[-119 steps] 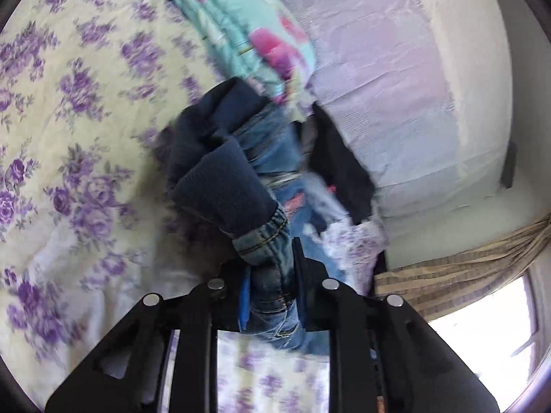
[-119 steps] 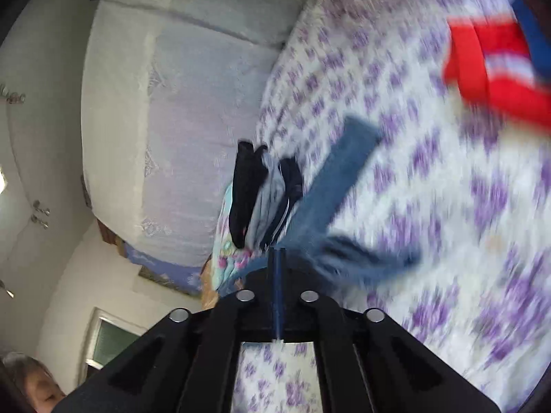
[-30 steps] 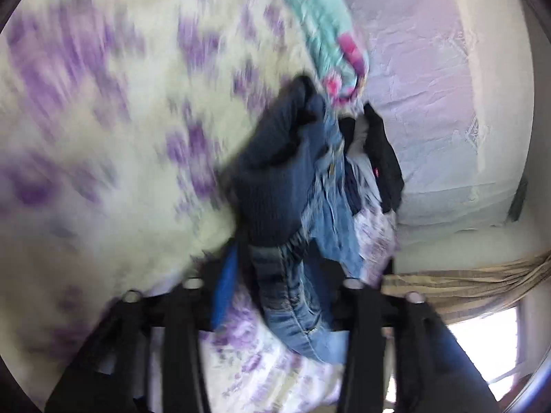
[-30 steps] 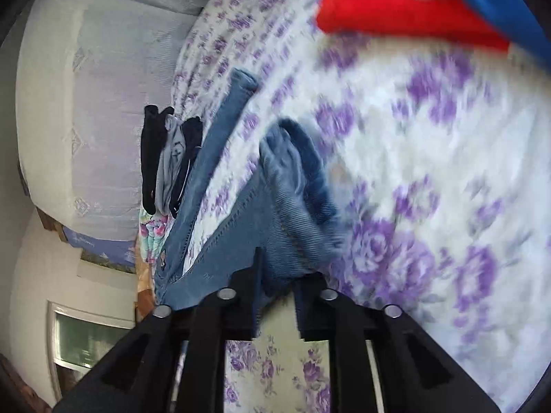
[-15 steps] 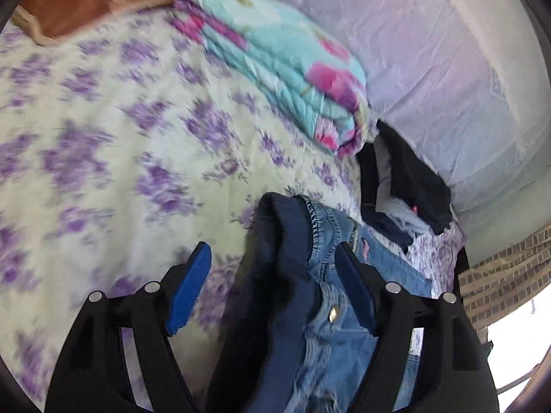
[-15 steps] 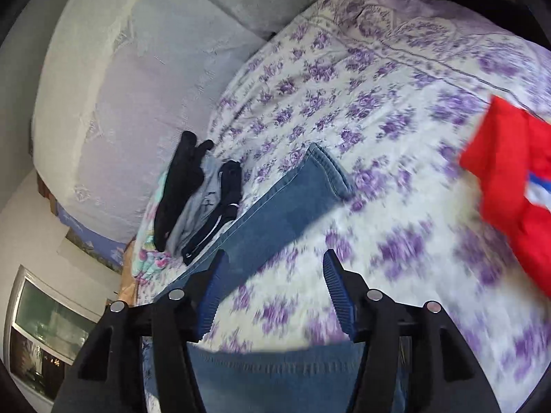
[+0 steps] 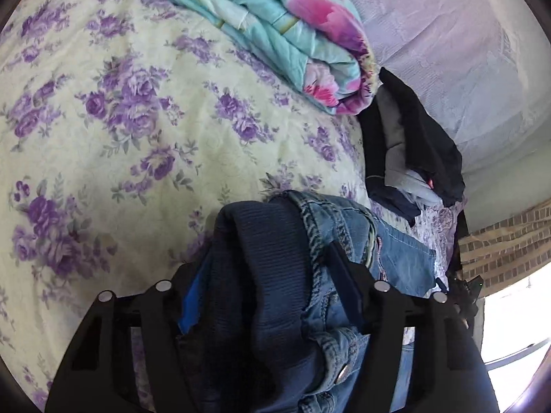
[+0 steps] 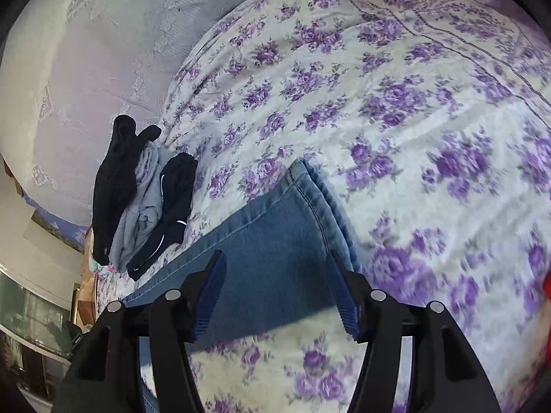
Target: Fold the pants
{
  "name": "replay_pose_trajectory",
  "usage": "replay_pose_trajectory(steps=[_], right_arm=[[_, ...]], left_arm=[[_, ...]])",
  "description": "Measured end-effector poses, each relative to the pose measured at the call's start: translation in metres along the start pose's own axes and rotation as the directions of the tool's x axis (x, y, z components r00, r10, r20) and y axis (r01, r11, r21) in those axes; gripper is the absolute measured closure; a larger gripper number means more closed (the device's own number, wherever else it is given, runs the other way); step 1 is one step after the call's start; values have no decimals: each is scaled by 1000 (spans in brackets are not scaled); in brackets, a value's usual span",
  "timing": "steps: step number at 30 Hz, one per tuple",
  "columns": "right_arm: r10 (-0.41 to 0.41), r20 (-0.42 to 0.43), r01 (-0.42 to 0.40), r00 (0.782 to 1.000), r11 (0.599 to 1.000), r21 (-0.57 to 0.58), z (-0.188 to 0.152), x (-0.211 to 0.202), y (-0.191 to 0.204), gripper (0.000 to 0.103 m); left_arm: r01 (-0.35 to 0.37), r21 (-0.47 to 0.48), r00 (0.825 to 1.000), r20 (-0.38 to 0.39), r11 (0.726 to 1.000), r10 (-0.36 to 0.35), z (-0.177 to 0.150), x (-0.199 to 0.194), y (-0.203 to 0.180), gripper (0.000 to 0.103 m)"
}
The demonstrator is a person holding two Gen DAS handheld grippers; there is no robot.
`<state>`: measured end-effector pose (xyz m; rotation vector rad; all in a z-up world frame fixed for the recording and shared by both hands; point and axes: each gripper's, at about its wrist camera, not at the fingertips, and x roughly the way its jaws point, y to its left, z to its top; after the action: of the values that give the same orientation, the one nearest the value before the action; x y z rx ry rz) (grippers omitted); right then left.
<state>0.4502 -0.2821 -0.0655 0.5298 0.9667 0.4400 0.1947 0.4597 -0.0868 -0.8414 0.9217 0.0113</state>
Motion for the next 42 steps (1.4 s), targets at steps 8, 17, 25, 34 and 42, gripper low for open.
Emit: replay_pose_trajectory(steps=[8, 17, 25, 34, 42], right_arm=[[-44, 24, 44, 999, 999, -4, 42, 15, -11, 40], [-75, 3, 75, 997, 995, -59, 33, 32, -8, 95], [-110, -14, 109, 994, 994, -31, 31, 32, -20, 96], [-115, 20, 115, 993, 993, -6, 33, 15, -25, 99], [-29, 16, 27, 999, 996, 87, 41, 12, -39, 46]], left_arm=[[-1, -46, 1000, 25, 999, 2, 3, 2, 4, 48], [-35, -27, 996, 78, 999, 37, 16, -10, -12, 90], [-65, 36, 994, 94, 997, 61, 38, 5, -16, 92], [-8, 13, 988, 151, 1000, 6, 51, 0, -14, 92], [-24, -68, 996, 81, 997, 30, 57, 3, 8, 48]])
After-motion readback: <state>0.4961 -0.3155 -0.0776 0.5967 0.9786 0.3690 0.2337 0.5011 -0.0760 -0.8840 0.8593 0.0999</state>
